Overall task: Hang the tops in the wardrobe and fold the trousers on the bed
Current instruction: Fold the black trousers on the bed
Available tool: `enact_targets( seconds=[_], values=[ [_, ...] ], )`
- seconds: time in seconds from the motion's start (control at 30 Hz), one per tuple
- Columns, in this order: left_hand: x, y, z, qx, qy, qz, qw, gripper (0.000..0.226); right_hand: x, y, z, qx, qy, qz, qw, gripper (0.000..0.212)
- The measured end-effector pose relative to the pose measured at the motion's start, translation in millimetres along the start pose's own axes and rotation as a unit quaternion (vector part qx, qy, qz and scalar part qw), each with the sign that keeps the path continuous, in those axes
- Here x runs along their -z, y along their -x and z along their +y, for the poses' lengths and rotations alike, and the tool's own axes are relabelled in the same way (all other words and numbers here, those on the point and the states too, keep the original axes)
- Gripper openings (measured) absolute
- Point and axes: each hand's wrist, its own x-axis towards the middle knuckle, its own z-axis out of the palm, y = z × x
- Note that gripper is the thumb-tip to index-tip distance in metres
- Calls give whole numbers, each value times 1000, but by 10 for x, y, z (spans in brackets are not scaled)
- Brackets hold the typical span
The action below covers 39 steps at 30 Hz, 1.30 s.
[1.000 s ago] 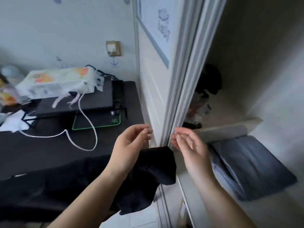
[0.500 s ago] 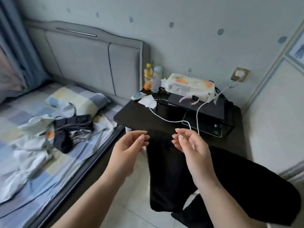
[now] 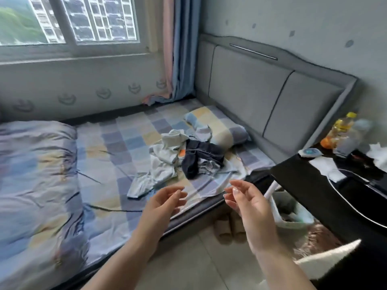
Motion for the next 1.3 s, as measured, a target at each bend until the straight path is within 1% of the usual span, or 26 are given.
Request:
enact_targets(
  seconds=[0.17,0.37,0.47,0.57,0.7,0.8,0.87,1.03,1.17,1.23,1.3],
  values=[
    [485,-299,-74,30,13,64,997,15,-449,-368,344,-49,-4,-51,997,16],
    [752,-1023,-157,46,11,102,994,13,-772,-1116,782,-92,14,-75,993,18],
    [762,-1570,-217,61,-6,97,993,13,-828,-1644,1052,-118,29,-65,990,19],
    [708,-2299,-259,79,-28,83,993,14,-854,-2275,1356,-147,44,-43,987,20],
    [447,-3415,-332,117,-53,51,990,14,-747,-3248,1740,-184,77,-11,980,24],
    [274,-4130,-429,134,-70,33,988,15,-659,-3916,2015,-201,112,2,973,27],
    [233,-4466,-513,150,-72,33,986,15,-621,-4225,2174,-210,126,13,969,25],
    [201,-5168,-992,213,-89,33,972,14,-394,-4697,2793,-262,152,40,952,23],
    [171,-5572,-1564,267,-100,31,958,13,-171,-4874,3408,-301,182,49,935,25],
    [141,-5763,-1833,296,-100,34,949,13,-116,-4972,3683,-322,211,35,922,25],
    [75,-6030,-2124,328,-78,50,940,13,-55,-5137,3992,-338,257,-3,905,22]
  ],
)
